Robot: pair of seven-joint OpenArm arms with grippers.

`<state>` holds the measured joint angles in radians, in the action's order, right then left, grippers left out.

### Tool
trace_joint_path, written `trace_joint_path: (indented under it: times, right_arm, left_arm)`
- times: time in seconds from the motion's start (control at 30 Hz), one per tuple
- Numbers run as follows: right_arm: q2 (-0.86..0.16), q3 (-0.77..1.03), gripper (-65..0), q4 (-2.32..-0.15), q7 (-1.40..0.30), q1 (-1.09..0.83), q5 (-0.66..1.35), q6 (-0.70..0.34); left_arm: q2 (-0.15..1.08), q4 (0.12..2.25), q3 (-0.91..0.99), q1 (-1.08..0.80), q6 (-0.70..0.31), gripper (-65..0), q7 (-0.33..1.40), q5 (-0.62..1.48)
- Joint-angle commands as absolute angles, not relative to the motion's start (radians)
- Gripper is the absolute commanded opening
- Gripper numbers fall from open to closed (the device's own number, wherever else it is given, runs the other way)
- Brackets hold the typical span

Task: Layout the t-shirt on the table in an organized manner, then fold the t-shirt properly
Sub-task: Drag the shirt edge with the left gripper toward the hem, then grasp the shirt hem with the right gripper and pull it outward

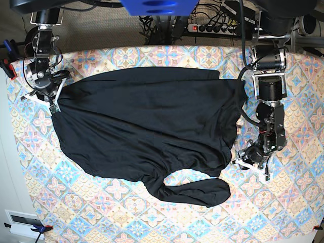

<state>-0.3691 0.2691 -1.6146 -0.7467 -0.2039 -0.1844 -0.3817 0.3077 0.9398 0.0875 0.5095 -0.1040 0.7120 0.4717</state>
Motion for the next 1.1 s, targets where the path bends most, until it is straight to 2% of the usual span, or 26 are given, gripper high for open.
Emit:
trace_joint_path:
  times: [0.0, 0.1, 0.2, 0.47, 0.73, 0.83, 1.0, 1.07]
  right_arm:
    - [-0.389, 0.275, -65.0, -1.633, -0.733, -0.191, -0.189, -0.372]
    - [-0.389, 0.275, -65.0, -1.633, -0.731, -0.191, -0.189, -0.372]
    - [-0.389, 0.275, -65.0, -1.633, -0.728, -0.191, -0.189, -0.372]
    - [-0.389, 0.283, -65.0, -1.633, -0.727, -0.191, -0.189, -0.372]
    - [-0.389, 0.283, -65.0, -1.644, -0.73, -0.197, -0.189, -0.372]
    - [-0.389, 0.283, -65.0, -1.644, -0.73, -0.197, -0.189, -0.372]
    - [-0.389, 0.283, -65.0, -1.644, -0.73, -0.197, -0.189, -0.372]
    - [-0.389, 0.283, -65.0, -1.644, -0.733, -0.194, -0.189, -0.372]
  left_arm:
    - [0.311, 0.958, 0.094, 0.542, -0.113, -45.5, 0.716, 0.483]
    - [0.323, 0.958, 0.094, 0.544, -0.116, -37.3, 0.723, 0.483]
    - [0.308, 0.958, 0.094, 0.545, -0.117, -33.6, 0.72, 0.483]
    - [0.189, 0.954, 0.082, 0.545, -0.117, -34.1, 0.665, 0.47]
    - [0.156, 0.952, -0.087, 0.545, -0.111, -34.2, 0.605, 0.461]
    - [0.157, 0.952, -0.088, 0.539, -0.111, -39.1, 0.605, 0.417]
    - [0.2, 0.954, -0.087, 0.535, -0.111, -57.3, 0.598, 0.374]
    - [0.225, 0.954, -0.067, 0.53, -0.111, -60.9, 0.596, 0.386]
